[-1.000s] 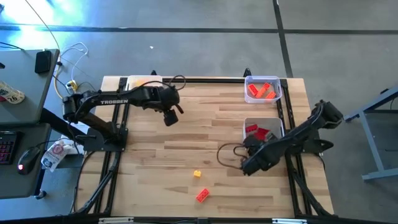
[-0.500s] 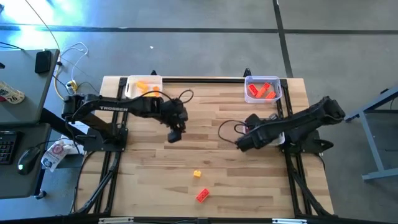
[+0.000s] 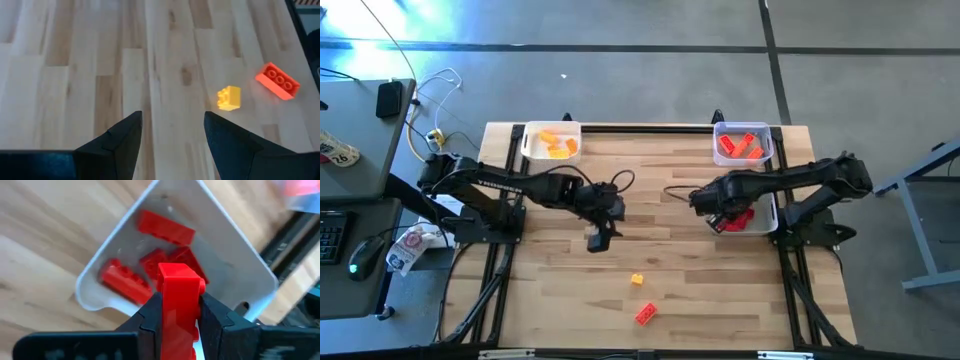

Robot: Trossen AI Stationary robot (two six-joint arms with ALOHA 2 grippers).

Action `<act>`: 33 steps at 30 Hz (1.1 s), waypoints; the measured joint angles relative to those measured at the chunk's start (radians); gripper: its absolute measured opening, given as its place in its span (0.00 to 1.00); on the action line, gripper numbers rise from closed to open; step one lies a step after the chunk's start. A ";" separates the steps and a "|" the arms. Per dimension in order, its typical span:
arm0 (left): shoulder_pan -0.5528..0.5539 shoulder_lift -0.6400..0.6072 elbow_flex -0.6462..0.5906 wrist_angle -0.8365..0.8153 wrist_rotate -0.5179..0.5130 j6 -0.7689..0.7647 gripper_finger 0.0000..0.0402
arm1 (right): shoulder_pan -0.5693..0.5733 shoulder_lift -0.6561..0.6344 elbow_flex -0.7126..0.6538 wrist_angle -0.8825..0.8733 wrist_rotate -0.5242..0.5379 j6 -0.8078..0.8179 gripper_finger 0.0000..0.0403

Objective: Sort & place blocks by color
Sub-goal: Put the red game piece into the gray bin

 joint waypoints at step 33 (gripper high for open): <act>-0.207 0.263 0.000 0.220 -0.044 0.001 0.50 | -0.133 0.178 0.001 0.056 -0.084 -0.229 0.34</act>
